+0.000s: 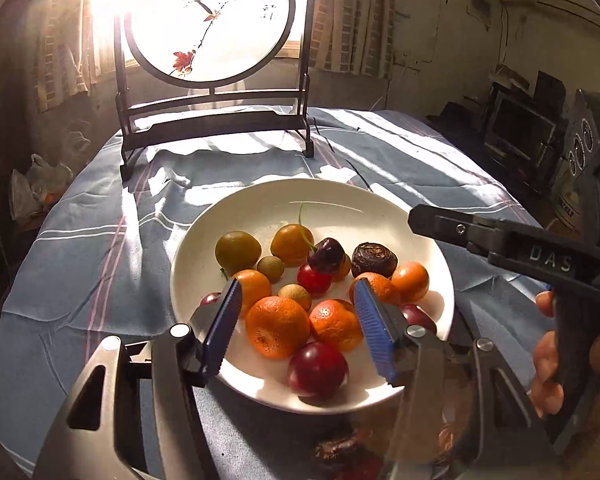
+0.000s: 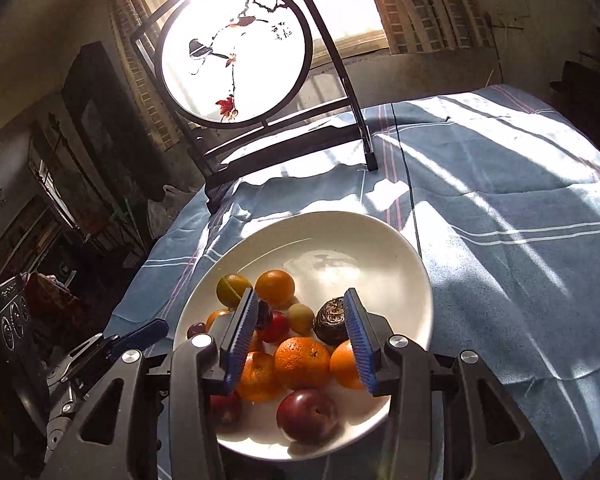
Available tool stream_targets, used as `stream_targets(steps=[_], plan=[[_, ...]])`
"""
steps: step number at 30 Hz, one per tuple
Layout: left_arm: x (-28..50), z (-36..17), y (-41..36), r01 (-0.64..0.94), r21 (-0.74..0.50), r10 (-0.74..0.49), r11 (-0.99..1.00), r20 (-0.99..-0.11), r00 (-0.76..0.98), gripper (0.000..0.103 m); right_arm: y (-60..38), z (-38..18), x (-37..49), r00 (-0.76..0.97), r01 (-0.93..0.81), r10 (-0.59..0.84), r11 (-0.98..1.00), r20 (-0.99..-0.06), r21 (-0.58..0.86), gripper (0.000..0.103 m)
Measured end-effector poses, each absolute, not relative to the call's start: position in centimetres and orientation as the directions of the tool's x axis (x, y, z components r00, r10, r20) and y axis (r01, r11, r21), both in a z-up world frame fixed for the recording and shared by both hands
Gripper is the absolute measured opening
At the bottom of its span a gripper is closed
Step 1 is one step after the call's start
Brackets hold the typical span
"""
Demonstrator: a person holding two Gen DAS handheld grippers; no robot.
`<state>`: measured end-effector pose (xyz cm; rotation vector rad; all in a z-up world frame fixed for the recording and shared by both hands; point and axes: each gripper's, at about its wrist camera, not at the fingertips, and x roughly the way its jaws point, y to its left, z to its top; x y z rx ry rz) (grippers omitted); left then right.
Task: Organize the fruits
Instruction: 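Place the plum on the plate with the left gripper while the right places the lemon, then grasp a dark round fruit with the left gripper while the right grasps another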
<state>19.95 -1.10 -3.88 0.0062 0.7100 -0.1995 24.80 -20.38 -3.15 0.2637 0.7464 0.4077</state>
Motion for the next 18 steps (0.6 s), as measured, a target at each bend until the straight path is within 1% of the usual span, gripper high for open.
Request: stream_targets(steps=[3, 5, 8, 9, 13, 18], plan=[[16.3, -4.7, -1.3, 0.217, -0.024, -0.176, 0.976, -0.675, 0.716, 0.057, -21.4, -3.4, 21.3, 0.666, -0.289, 0.465, 0.882, -0.584, 0.372, 0.045], [13.6, -5.5, -1.6, 0.252, -0.016, -0.195, 0.967, -0.684, 0.703, 0.057, -22.1, -3.8, 18.5, 0.681, -0.298, 0.456, 0.887, -0.573, 0.352, 0.046], [9.9, -6.8, -2.2, 0.298, -0.011, -0.221, 0.955, -0.695, 0.685, 0.057, -23.1, -4.9, 14.7, 0.707, -0.295, 0.432, 0.9, -0.56, 0.322, 0.053], [9.0, -7.4, -2.5, 0.309, -0.006, -0.224, 0.951, -0.702, 0.676, 0.057, -23.4, -5.4, 13.8, 0.713, -0.29, 0.423, 0.904, -0.559, 0.314, 0.053], [7.9, -9.4, -3.6, 0.319, 0.035, -0.192, 0.947, -0.735, 0.65, 0.057, -24.5, -7.2, 12.1, 0.706, -0.262, 0.416, 0.906, -0.574, 0.333, 0.053], [8.4, -9.9, -4.6, 0.321, 0.01, -0.21, 0.947, -0.737, 0.643, 0.057, -24.6, -7.3, 11.9, 0.707, -0.266, 0.42, 0.903, -0.569, 0.336, 0.053]])
